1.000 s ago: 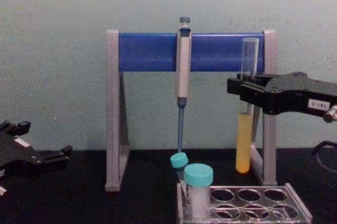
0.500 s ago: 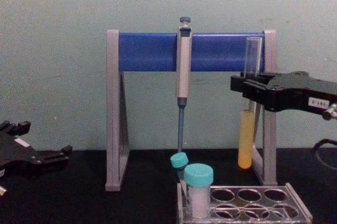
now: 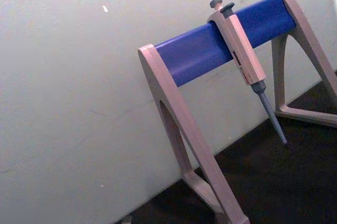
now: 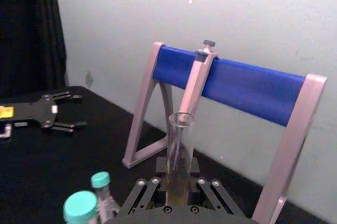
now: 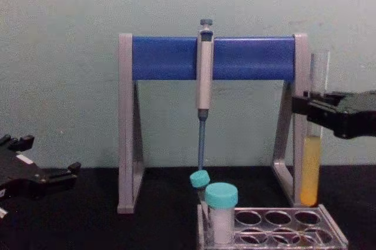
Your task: Pick up the test tube from the test tube rack, shake it, then place it back into the test tube rack.
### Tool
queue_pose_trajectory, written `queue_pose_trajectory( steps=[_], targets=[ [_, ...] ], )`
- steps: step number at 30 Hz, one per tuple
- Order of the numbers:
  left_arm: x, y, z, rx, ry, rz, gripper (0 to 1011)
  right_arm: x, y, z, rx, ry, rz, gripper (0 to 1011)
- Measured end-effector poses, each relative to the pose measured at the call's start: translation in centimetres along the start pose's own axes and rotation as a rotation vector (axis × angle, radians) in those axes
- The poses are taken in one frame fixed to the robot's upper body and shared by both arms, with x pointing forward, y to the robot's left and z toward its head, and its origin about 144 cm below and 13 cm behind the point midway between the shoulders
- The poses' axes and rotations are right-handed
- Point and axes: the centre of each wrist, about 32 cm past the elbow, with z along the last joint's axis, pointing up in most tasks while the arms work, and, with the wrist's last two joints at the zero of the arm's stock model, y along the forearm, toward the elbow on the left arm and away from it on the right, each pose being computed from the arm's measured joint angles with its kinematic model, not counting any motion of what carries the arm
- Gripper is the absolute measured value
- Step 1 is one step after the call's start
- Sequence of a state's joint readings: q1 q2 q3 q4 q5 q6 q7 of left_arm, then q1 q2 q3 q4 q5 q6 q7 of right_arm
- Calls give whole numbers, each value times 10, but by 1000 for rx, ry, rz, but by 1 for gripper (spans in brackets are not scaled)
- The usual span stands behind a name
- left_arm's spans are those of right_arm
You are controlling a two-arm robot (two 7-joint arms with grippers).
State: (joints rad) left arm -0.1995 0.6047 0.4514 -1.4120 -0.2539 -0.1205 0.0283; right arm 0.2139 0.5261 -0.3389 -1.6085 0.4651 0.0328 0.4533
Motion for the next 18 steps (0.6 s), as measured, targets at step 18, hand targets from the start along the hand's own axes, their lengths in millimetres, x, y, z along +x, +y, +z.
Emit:
queue_pose_trajectory(
  steps=[18],
  targets=[
    [0,0,0,0,0,0,1010,-8,18,-4,38,60,108,235]
  ],
)
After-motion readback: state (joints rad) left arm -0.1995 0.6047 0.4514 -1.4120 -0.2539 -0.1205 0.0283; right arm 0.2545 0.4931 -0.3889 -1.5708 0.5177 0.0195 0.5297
